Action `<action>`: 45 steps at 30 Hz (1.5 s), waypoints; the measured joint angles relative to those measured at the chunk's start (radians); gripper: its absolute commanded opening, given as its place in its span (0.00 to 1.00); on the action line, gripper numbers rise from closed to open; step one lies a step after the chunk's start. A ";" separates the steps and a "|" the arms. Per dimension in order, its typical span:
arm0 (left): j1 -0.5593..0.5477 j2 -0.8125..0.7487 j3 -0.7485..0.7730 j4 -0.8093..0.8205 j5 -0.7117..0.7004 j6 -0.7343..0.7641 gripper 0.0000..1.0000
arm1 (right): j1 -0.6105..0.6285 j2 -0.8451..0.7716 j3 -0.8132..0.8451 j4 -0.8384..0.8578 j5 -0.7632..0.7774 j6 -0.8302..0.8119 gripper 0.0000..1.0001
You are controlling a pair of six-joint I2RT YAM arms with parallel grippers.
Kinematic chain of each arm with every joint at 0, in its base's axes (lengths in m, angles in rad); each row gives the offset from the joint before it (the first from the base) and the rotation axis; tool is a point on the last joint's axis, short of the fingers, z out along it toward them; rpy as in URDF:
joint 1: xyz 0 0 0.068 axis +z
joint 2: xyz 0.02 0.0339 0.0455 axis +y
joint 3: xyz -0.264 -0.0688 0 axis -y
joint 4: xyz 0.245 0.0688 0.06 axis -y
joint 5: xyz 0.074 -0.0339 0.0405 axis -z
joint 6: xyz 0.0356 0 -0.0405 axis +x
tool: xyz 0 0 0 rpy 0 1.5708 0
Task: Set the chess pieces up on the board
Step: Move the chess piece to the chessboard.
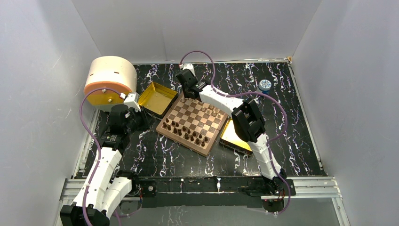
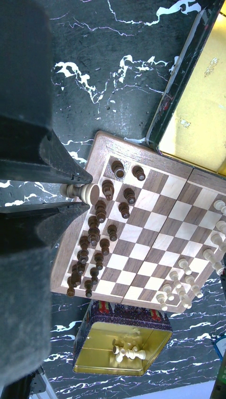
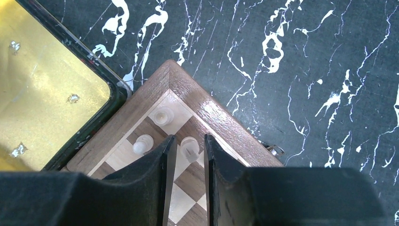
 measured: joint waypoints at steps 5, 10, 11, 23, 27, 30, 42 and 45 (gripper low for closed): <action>0.000 0.000 0.000 0.000 0.000 0.000 0.12 | -0.002 0.000 0.000 -0.019 -0.002 -0.013 0.37; 0.000 0.000 0.000 0.000 0.000 0.000 0.12 | -0.004 0.002 0.002 -0.056 -0.022 -0.029 0.35; 0.000 0.000 0.000 0.000 0.000 0.000 0.12 | -0.004 0.002 0.002 -0.059 -0.023 -0.030 0.34; 0.000 0.000 0.000 0.000 0.000 0.002 0.12 | -0.009 0.008 0.010 -0.061 -0.066 -0.049 0.26; 0.000 0.000 0.000 0.000 0.000 0.003 0.12 | -0.009 0.018 0.022 -0.064 -0.074 -0.053 0.22; 0.000 0.000 0.000 0.000 0.000 0.003 0.12 | -0.009 0.018 0.029 -0.068 -0.075 -0.060 0.20; 0.000 0.000 0.000 0.000 0.000 0.003 0.12 | -0.019 0.018 0.031 -0.061 -0.072 -0.066 0.17; 0.000 0.000 0.000 0.000 0.000 0.003 0.12 | -0.027 0.018 0.031 -0.060 -0.075 -0.066 0.18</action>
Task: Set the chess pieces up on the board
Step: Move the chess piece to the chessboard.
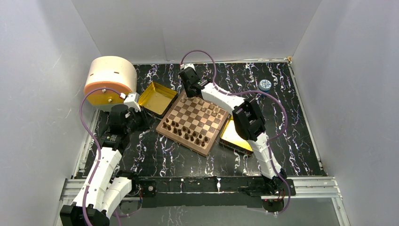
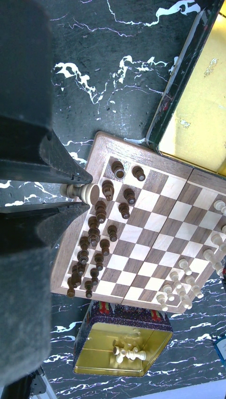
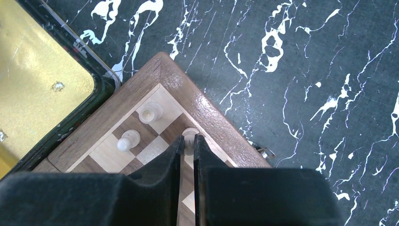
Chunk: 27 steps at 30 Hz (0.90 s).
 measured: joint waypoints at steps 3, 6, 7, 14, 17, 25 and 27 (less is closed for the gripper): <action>0.000 0.000 0.000 0.000 0.000 0.000 0.12 | -0.007 0.000 0.000 0.003 -0.003 0.004 0.19; 0.000 0.000 0.000 0.000 0.000 0.002 0.12 | -0.014 0.000 -0.001 0.005 -0.020 0.014 0.19; 0.000 0.000 0.000 0.000 0.000 0.003 0.12 | -0.016 0.000 -0.001 0.005 -0.025 0.019 0.19; 0.000 0.000 0.000 0.000 0.000 0.006 0.12 | -0.020 0.000 -0.008 0.012 -0.063 0.045 0.18; 0.000 0.000 0.000 0.000 0.000 0.006 0.12 | -0.020 0.000 -0.010 0.023 -0.066 0.052 0.19; 0.000 0.000 0.000 0.000 0.000 0.006 0.12 | -0.020 0.000 -0.013 0.027 -0.068 0.056 0.25; 0.000 0.000 0.000 0.000 0.000 0.006 0.12 | -0.020 0.000 -0.013 0.023 -0.069 0.057 0.29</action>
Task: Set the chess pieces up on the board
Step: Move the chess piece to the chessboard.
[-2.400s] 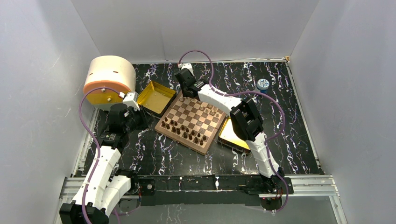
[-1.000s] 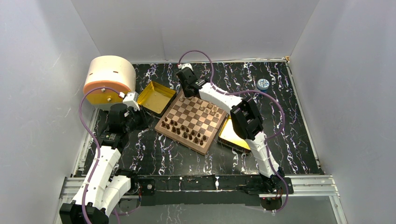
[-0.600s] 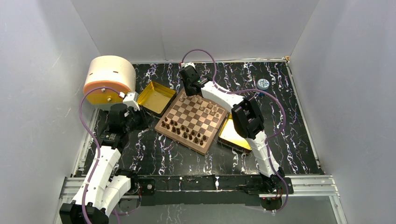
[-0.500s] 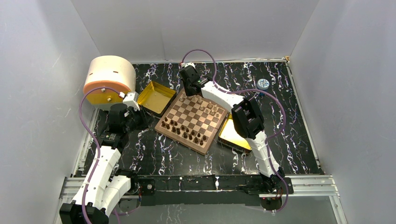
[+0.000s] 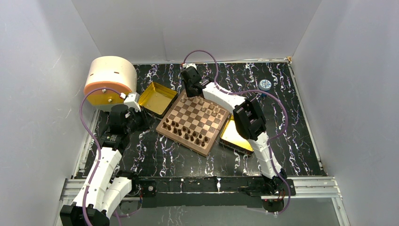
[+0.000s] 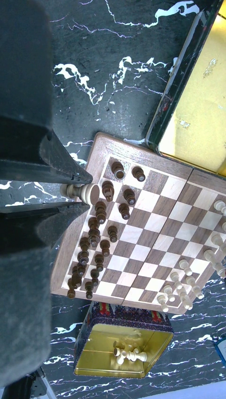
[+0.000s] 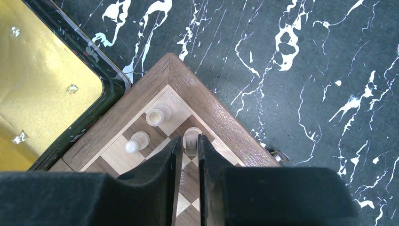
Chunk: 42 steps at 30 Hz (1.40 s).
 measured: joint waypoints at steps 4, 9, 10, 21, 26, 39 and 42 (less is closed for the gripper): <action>0.000 0.000 0.000 0.000 0.000 0.000 0.12 | 0.000 0.000 0.000 -0.006 -0.002 0.003 0.32; 0.000 0.000 0.000 0.000 0.000 0.000 0.12 | 0.000 0.000 0.002 -0.021 -0.003 0.007 0.38; 0.000 0.000 0.000 0.000 0.000 -0.002 0.12 | 0.000 0.000 0.006 -0.027 -0.003 0.007 0.39; 0.000 0.027 0.014 0.031 0.092 -0.182 0.11 | 0.000 -0.087 -0.004 -0.030 -0.008 -0.046 0.43; 0.000 0.028 0.018 0.143 0.171 -0.419 0.12 | 0.005 -0.373 -0.312 0.106 -0.063 -0.094 0.44; -0.001 0.070 -0.035 0.549 0.279 -0.974 0.16 | 0.126 -0.965 -1.050 0.813 -0.320 -0.259 0.57; -0.001 0.085 -0.060 0.615 0.287 -1.061 0.16 | 0.155 -0.966 -1.105 0.912 -0.354 -0.277 0.59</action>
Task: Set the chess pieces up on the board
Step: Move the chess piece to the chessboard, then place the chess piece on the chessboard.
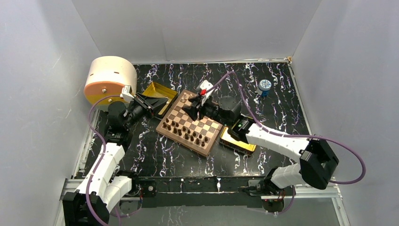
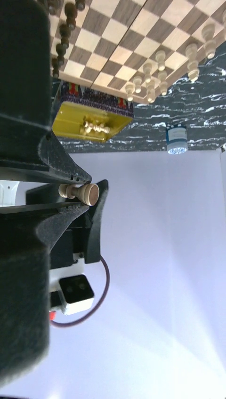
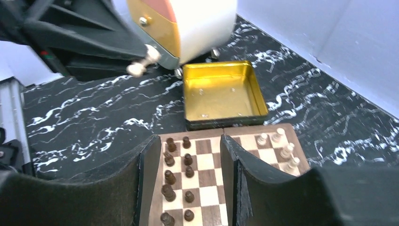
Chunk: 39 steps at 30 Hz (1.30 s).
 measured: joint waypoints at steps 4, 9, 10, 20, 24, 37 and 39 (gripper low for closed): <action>0.000 0.008 -0.024 0.071 0.010 -0.085 0.16 | 0.042 0.000 -0.029 0.097 -0.012 -0.015 0.57; 0.000 0.010 -0.035 0.127 0.018 -0.150 0.16 | 0.074 0.012 -0.027 0.215 -0.008 -0.011 0.57; 0.000 0.010 -0.035 0.134 0.018 -0.156 0.16 | 0.076 0.020 -0.023 0.231 -0.009 -0.009 0.57; 0.000 0.010 -0.038 0.182 0.020 -0.205 0.16 | 0.098 0.096 0.031 0.274 -0.003 0.008 0.56; 0.000 0.010 -0.038 0.186 0.021 -0.212 0.16 | 0.105 0.121 0.063 0.276 0.007 0.008 0.56; 0.000 0.012 -0.043 0.201 0.018 -0.238 0.15 | 0.124 0.203 0.129 0.290 0.055 -0.014 0.38; 0.000 0.012 -0.044 0.201 0.010 -0.243 0.15 | 0.128 0.212 0.134 0.291 0.063 -0.016 0.28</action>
